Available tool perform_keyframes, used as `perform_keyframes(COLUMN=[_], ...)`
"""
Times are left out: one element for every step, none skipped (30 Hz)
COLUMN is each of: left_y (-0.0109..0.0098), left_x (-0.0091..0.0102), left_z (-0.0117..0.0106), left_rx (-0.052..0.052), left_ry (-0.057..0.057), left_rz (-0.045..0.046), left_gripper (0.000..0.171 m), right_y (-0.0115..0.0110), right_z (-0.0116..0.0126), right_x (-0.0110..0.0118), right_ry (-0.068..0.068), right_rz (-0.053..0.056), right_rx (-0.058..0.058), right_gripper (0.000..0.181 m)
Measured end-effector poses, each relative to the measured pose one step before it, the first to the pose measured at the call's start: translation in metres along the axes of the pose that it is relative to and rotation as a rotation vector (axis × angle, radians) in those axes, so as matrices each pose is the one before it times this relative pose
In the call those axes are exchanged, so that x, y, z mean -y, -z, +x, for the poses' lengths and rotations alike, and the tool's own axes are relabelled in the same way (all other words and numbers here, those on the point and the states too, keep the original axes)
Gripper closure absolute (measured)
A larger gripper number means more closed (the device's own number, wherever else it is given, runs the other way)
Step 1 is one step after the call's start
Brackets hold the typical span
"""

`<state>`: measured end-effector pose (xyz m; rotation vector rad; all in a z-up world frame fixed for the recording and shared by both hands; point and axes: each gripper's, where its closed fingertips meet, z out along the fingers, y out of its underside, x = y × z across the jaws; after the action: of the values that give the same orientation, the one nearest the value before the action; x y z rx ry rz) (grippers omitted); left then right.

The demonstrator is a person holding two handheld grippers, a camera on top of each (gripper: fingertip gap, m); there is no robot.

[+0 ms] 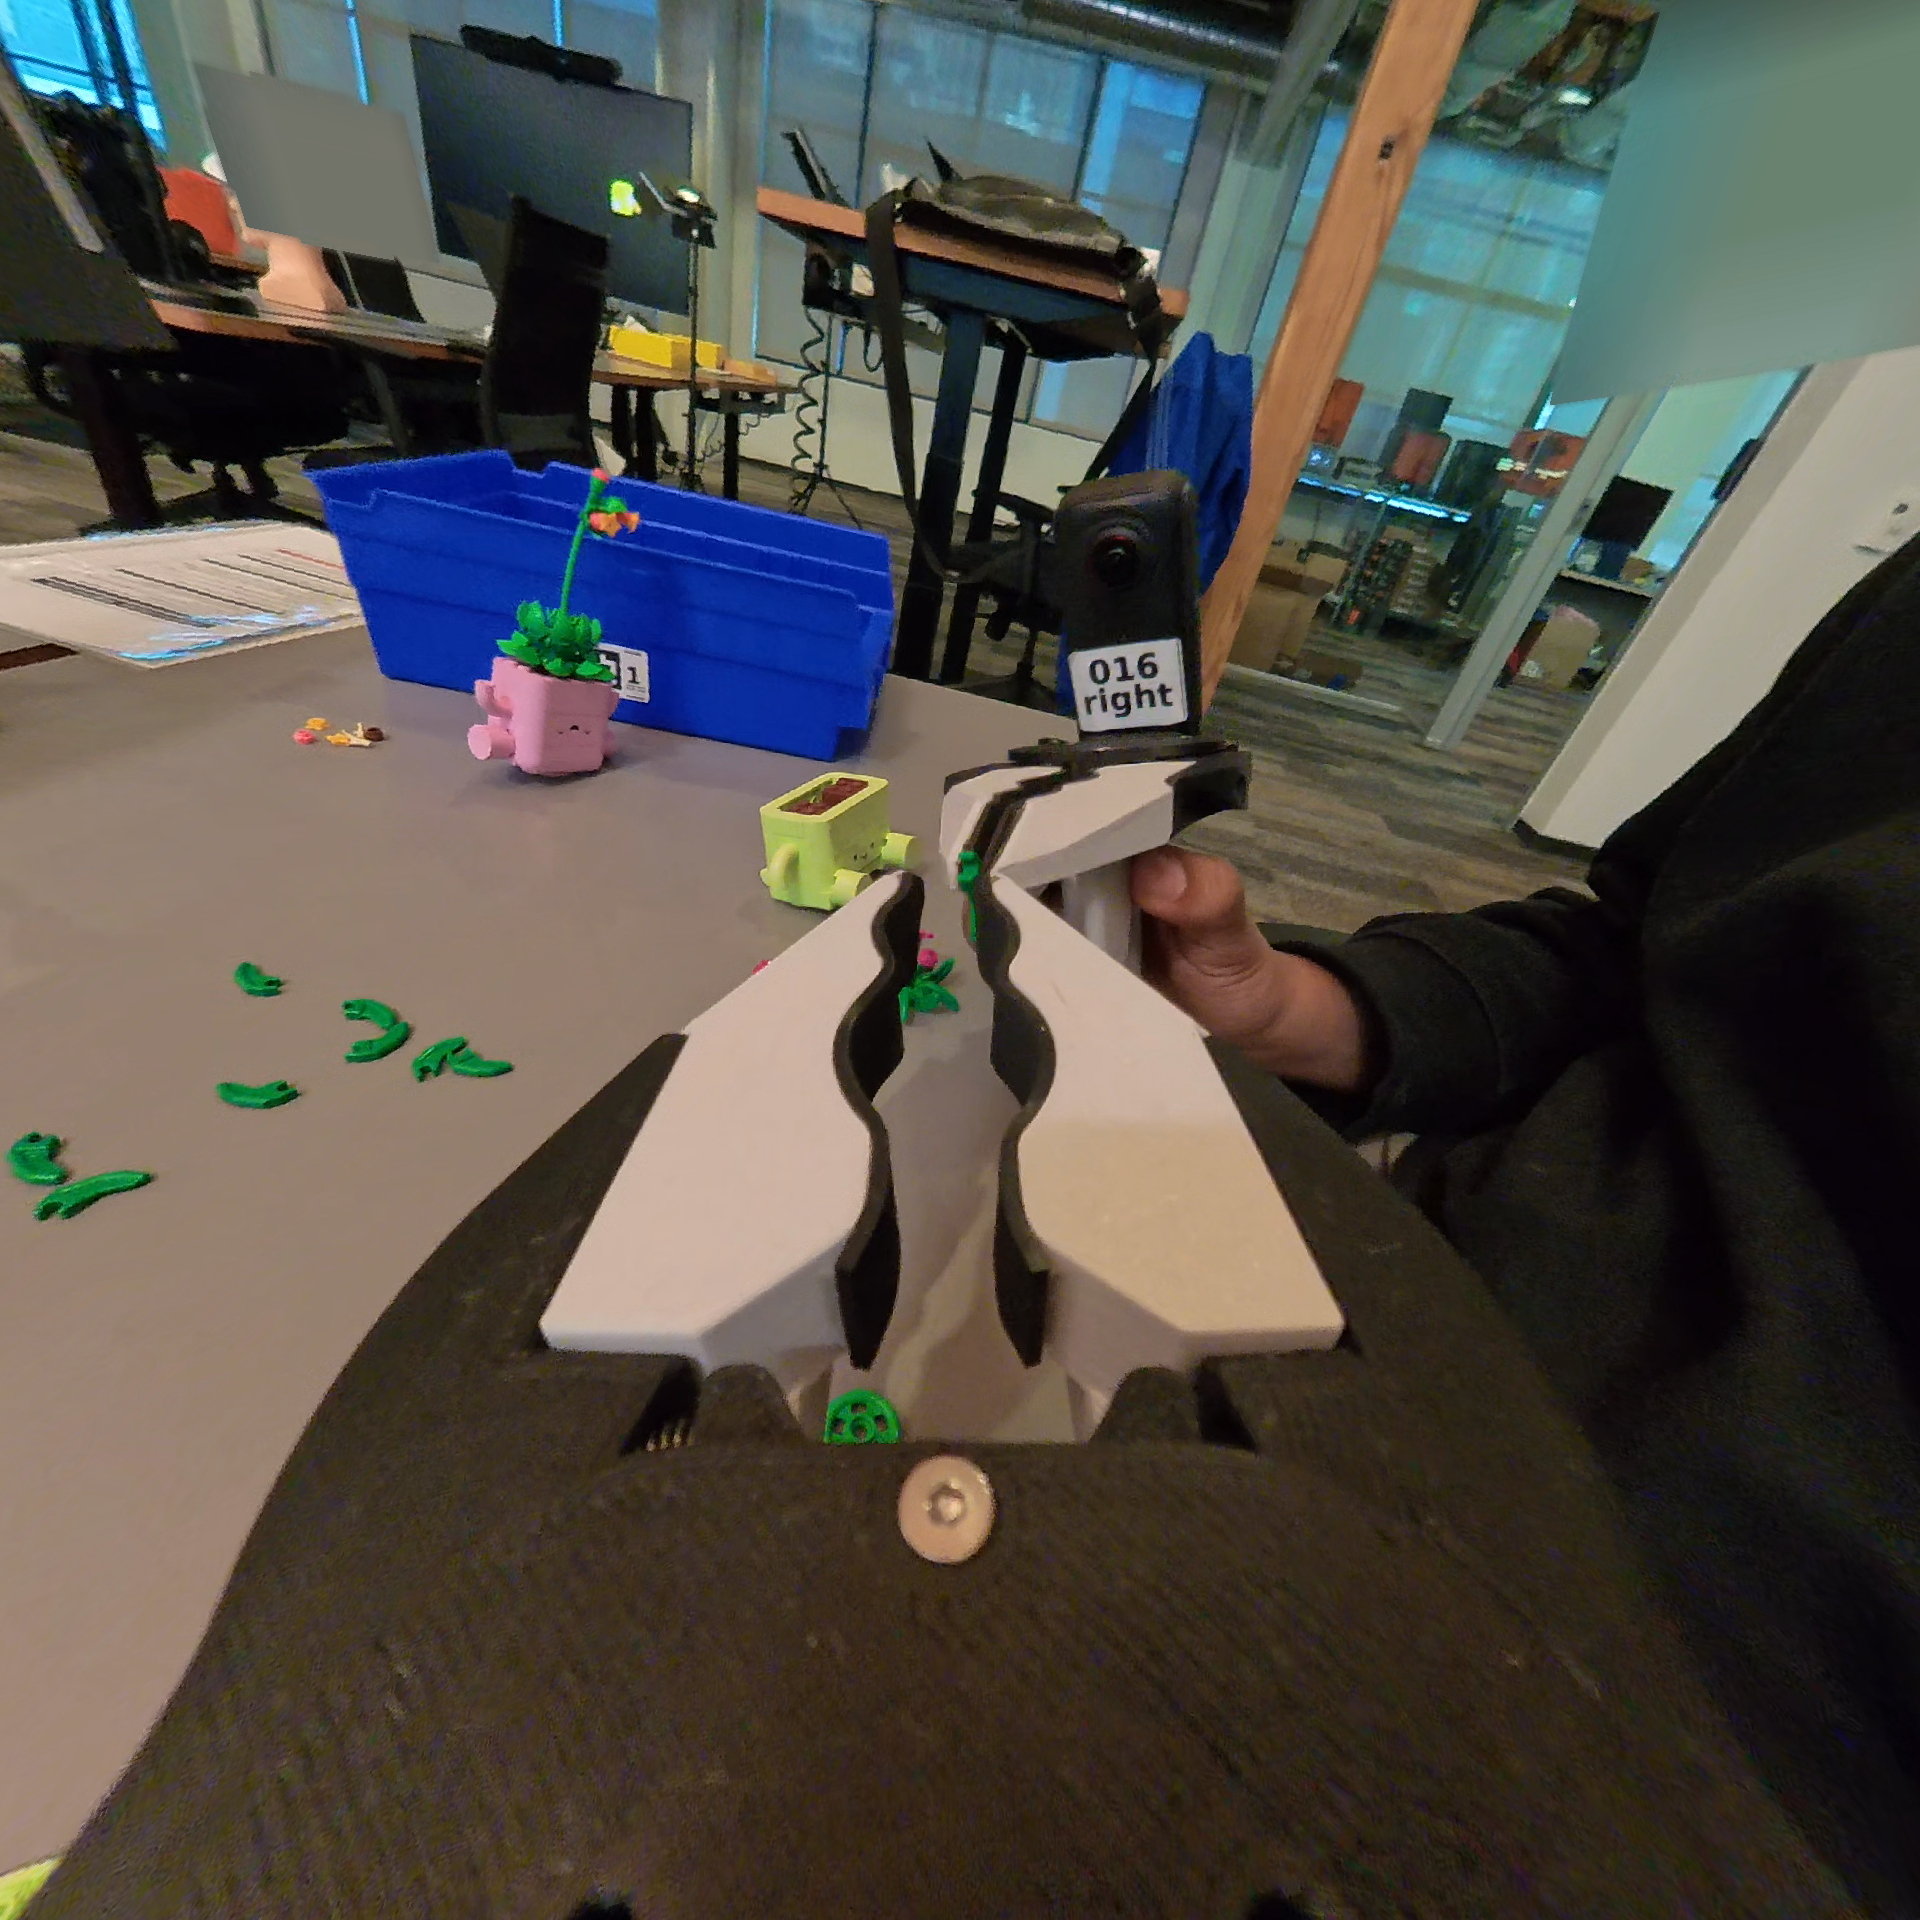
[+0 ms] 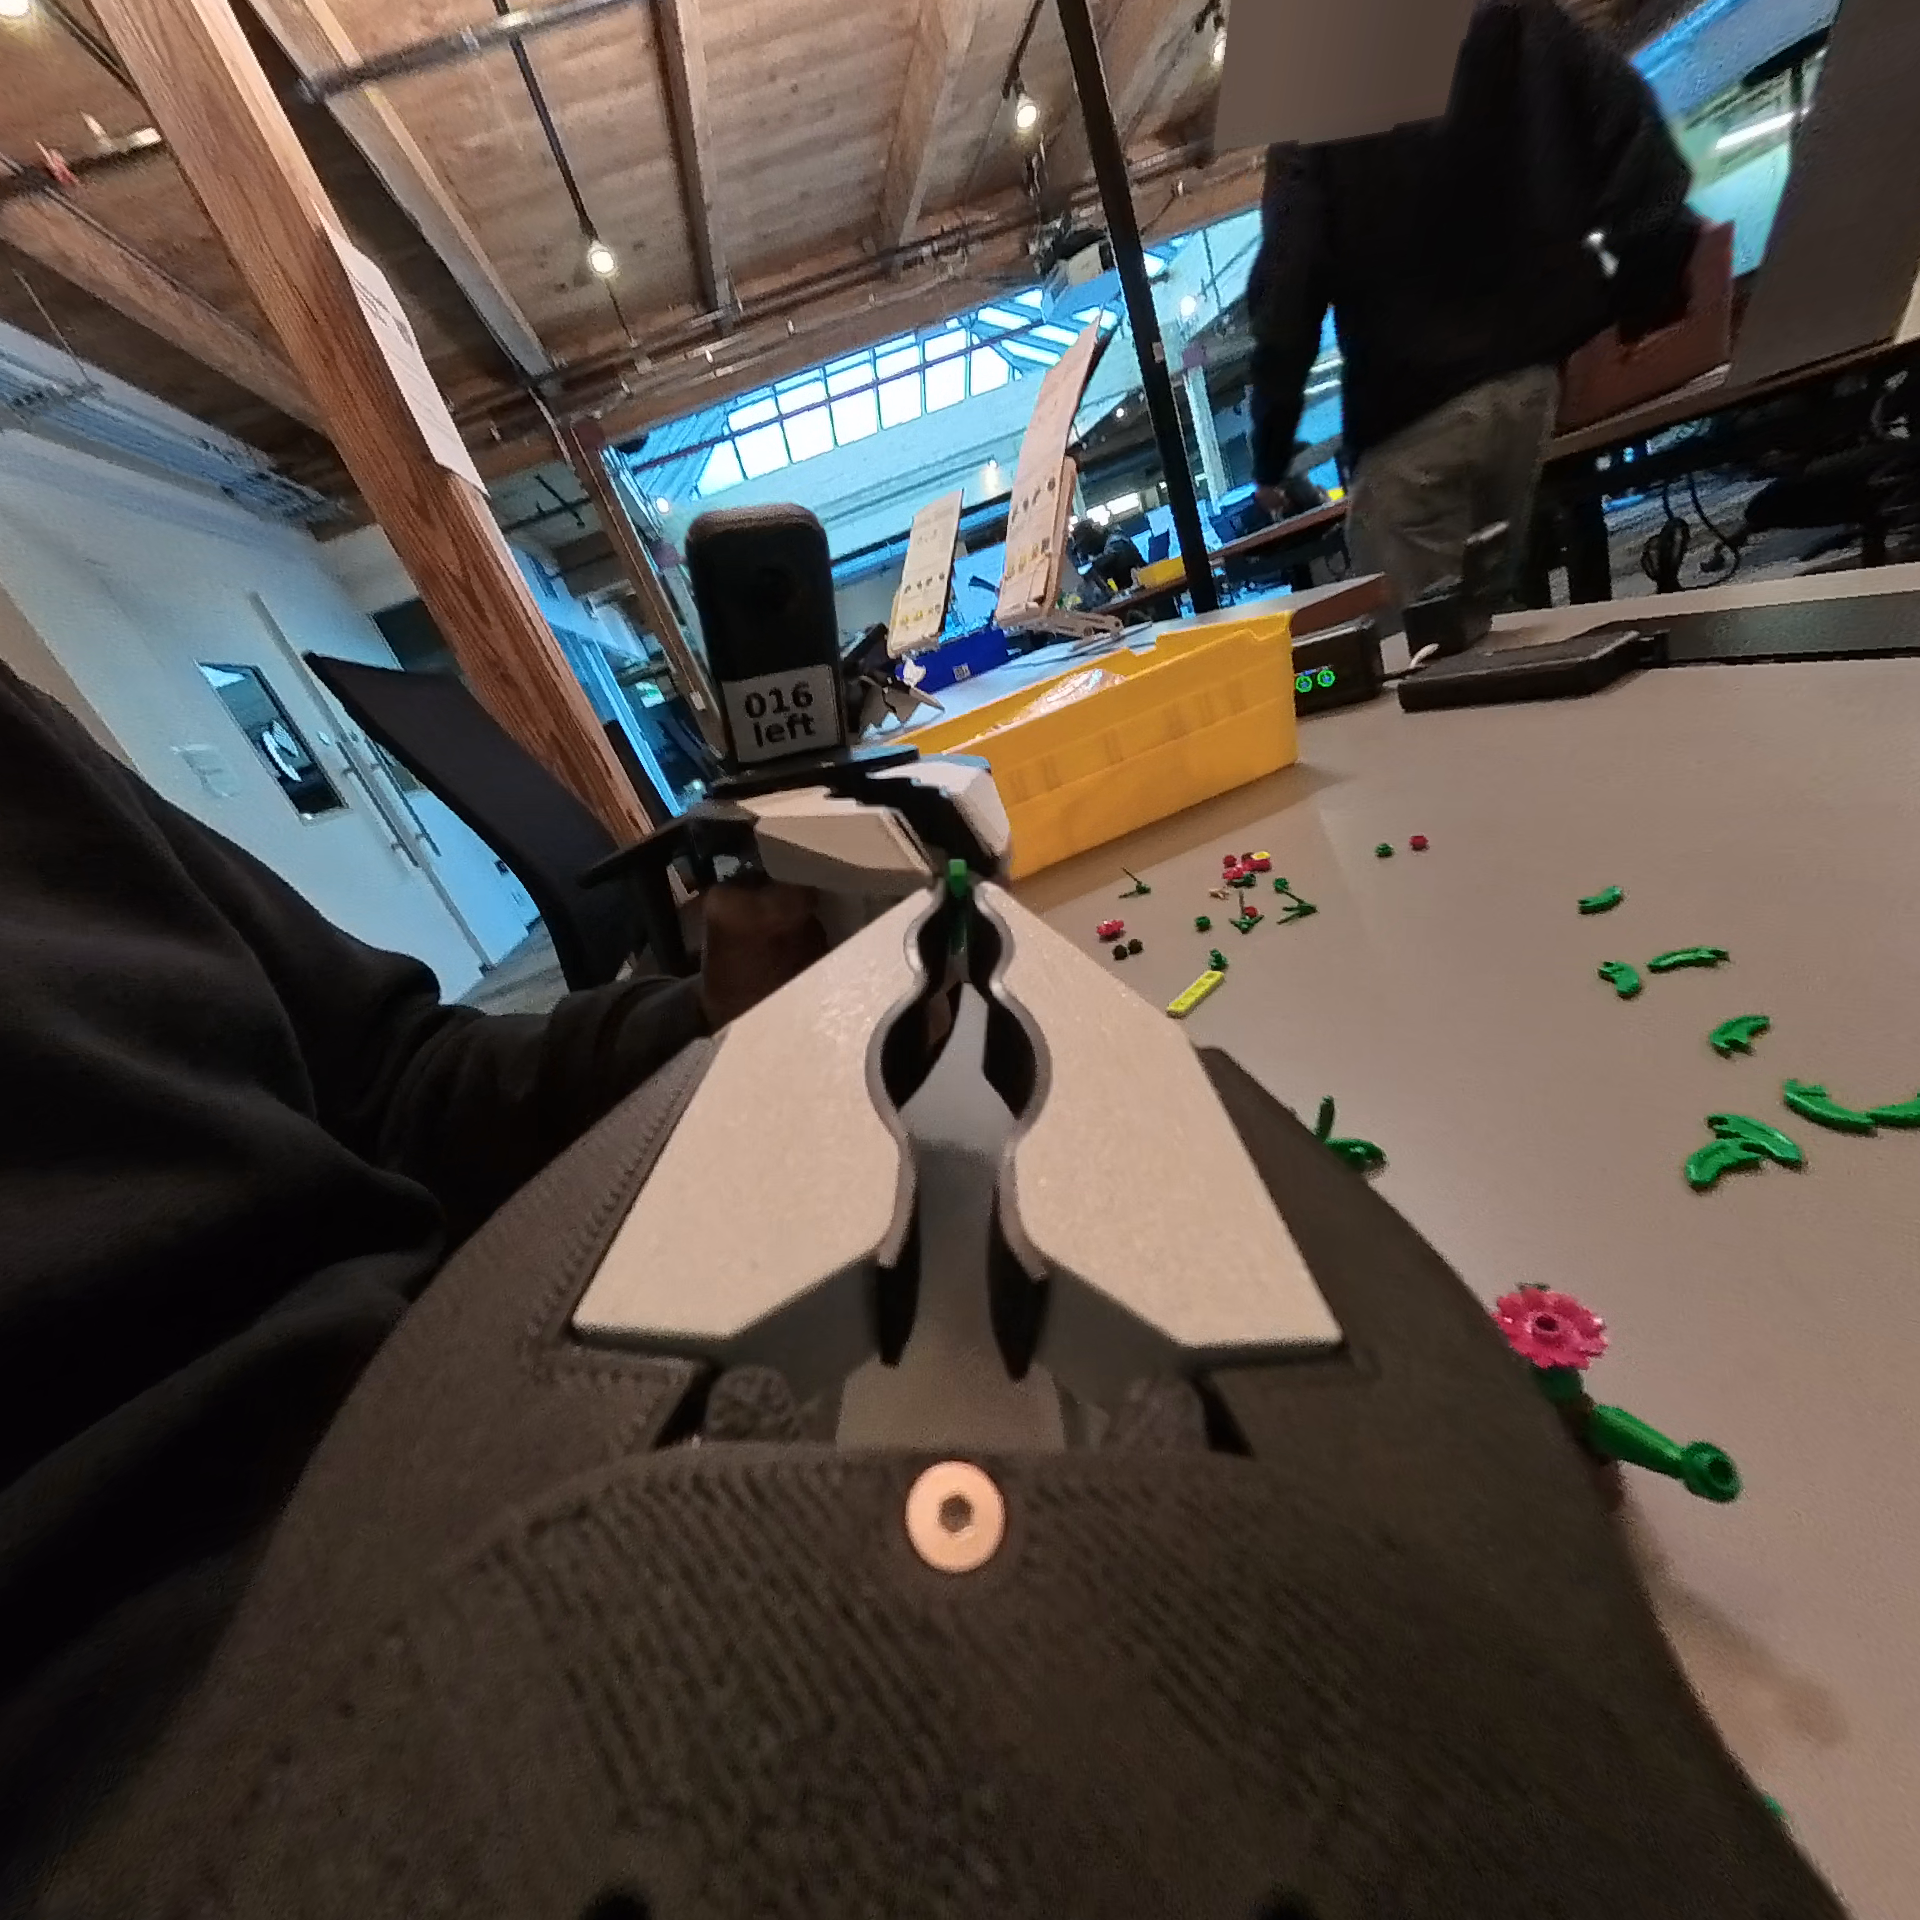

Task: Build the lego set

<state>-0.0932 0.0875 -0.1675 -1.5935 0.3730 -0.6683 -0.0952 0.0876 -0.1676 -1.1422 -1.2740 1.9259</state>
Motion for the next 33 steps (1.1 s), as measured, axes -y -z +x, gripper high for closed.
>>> perform_keyframes(left_y=[0.00104, 0.00044, -0.00007, -0.00069, -0.00085, -0.00096, -0.00082, -0.00075, -0.00009, -0.00001, -0.00020, -0.00011, 0.00020, 0.00015, 0.00010, 0.00025, 0.00053, 0.00098, 0.00113, 0.00101, 0.00074, 0.00042, 0.00017, -0.00002, 0.00006, 0.00008, 0.00038, 0.00057, 0.00116, 0.00191, 0.00222, 0.00268, 0.00335], left_x=[0.00126, 0.00034, -0.00081, -0.00184, -0.00185, -0.00141, -0.00091, -0.00072, 0.00077, 0.00082, 0.00040, 0.00011, 0.00040, 0.00073, 0.00048, 0.00097, 0.00189, 0.00278, 0.00296, 0.00264, 0.00197, 0.00123, 0.00079, 0.00080, 0.00155, 0.00255, 0.00340, 0.00310, 0.00255, 0.00130, -0.00022, -0.00144, -0.00198], left_z=[0.00073, 0.00061, 0.00132, 0.00136, 0.00073, 0.00096, 0.00063, -0.00036, 0.00032, 0.00055, 0.00013, 0.00040, 0.00088, 0.00060, 0.00037, 0.00031, 0.00006, -0.00029, -0.00006, 0.00008, 0.00023, 0.00028, 0.00046, 0.00071, 0.00100, 0.00163, 0.00198, 0.00149, 0.00078, 0.00041, 0.00050, 0.00065, 0.00070], left_rx=[-0.0097, -0.0092, -0.0137, -0.0133, -0.0075, -0.0065, -0.0037, 0.0022, -0.0018, -0.0046, -0.0028, -0.0046, -0.0075, -0.0057, -0.0029, -0.0004, 0.0028, 0.0044, 0.0013, -0.0027, -0.0057, -0.0066, -0.0070, -0.0066, -0.0054, -0.0070, -0.0072, -0.0010, 0.0077, 0.0147, 0.0167, 0.0170, 0.0192], left_ry=[0.0053, 0.0066, 0.0066, 0.0062, 0.0037, 0.0014, 0.0021, 0.0033, 0.0052, 0.0078, 0.0063, 0.0052, 0.0047, 0.0053, 0.0042, 0.0010, -0.0006, 0.0019, 0.0059, 0.0098, 0.0116, 0.0112, 0.0095, 0.0061, 0.0046, 0.0077, 0.0081, 0.0038, 0.0018, -0.0029, -0.0081, -0.0078, -0.0081], left_rz=[0.00484, -0.00002, -0.00535, -0.01126, -0.01160, -0.00762, -0.00547, -0.00379, 0.00508, 0.00480, 0.00225, 0.00108, 0.00199, 0.00267, 0.00052, 0.00366, 0.01097, 0.01670, 0.01820, 0.01642, 0.01424, 0.01097, 0.00773, 0.00762, 0.01035, 0.01462, 0.01778, 0.01566, 0.01357, 0.01167, 0.00729, 0.00043, -0.00223], left_gripper=[0.164, 0.164, 0.165, 0.165, 0.165, 0.165, 0.165, 0.167, 0.168, 0.170, 0.170, 0.171, 0.171, 0.171, 0.171, 0.171, 0.171, 0.171, 0.171, 0.171, 0.171, 0.171, 0.171, 0.171, 0.171, 0.171, 0.171, 0.171, 0.171, 0.171, 0.171, 0.171, 0.171], right_y=[-0.00064, -0.00083, -0.00073, -0.00053, -0.00013, 0.00000, 0.00001, -0.00010, 0.00012, 0.00024, 0.00043, 0.00015, 0.00019, 0.00013, 0.00002, 0.00015, 0.00026, 0.00028, 0.00048, 0.00036, 0.00026, 0.00012, 0.00009, 0.00004, 0.00018, 0.00010, 0.00019, 0.00085, 0.00207, 0.00307, 0.00302, 0.00129, -0.00142], right_z=[0.00002, -0.00038, -0.00039, -0.00043, -0.00021, -0.00020, -0.00039, -0.00060, 0.00019, -0.00063, -0.00050, -0.00020, -0.00063, -0.00053, -0.00032, -0.00021, 0.00005, 0.00009, 0.00012, 0.00029, 0.00008, -0.00035, -0.00083, -0.00151, -0.00170, -0.00190, -0.00276, -0.00231, -0.00002, 0.00168, 0.00134, -0.00181, -0.00487], right_x=[-0.00171, -0.00173, -0.00128, -0.00065, -0.00022, -0.00003, 0.00008, -0.00019, 0.00011, 0.00052, 0.00040, 0.00017, 0.00026, 0.00023, 0.00010, 0.00043, 0.00062, 0.00096, 0.00073, 0.00058, 0.00041, 0.00038, 0.00047, 0.00054, 0.00129, 0.00142, 0.00198, 0.00284, 0.00407, 0.00541, 0.00577, 0.00448, 0.00162], right_ry=[0.0114, 0.0101, 0.0065, 0.0022, 0.0012, 0.0019, 0.0023, 0.0025, 0.0007, -0.0004, -0.0022, -0.0029, -0.0021, -0.0006, 0.0009, 0.0023, 0.0018, 0.0010, -0.0006, -0.0019, -0.0011, 0.0020, 0.0063, 0.0122, 0.0210, 0.0268, 0.0322, 0.0383, 0.0451, 0.0459, 0.0368, 0.0260, 0.0091], right_rz=[-0.0152, -0.0152, -0.0106, -0.0050, -0.0015, 0.0006, 0.0000, -0.0008, 0.0008, 0.0037, 0.0035, 0.0010, 0.0015, 0.0016, 0.0017, 0.0034, 0.0052, 0.0077, 0.0060, 0.0046, 0.0032, 0.0032, 0.0041, 0.0051, 0.0104, 0.0128, 0.0122, 0.0139, 0.0186, 0.0270, 0.0265, 0.0130, -0.0052], right_rx=[-0.0049, -0.0009, -0.0001, 0.0014, 0.0005, -0.0001, 0.0011, 0.0020, -0.0017, 0.0049, 0.0053, 0.0042, 0.0057, 0.0051, 0.0017, 0.0003, -0.0018, -0.0014, -0.0001, -0.0003, 0.0006, 0.0005, 0.0008, 0.0017, -0.0033, -0.0071, -0.0048, -0.0112, -0.0292, -0.0395, -0.0328, -0.0101, 0.0062], right_gripper=[0.181, 0.181, 0.181, 0.181, 0.181, 0.181, 0.181, 0.181, 0.181, 0.181, 0.181, 0.181, 0.181, 0.181, 0.181, 0.181, 0.180, 0.178, 0.175, 0.174, 0.173, 0.172, 0.170, 0.169, 0.168, 0.167, 0.164, 0.160, 0.156, 0.152, 0.148, 0.144, 0.142])
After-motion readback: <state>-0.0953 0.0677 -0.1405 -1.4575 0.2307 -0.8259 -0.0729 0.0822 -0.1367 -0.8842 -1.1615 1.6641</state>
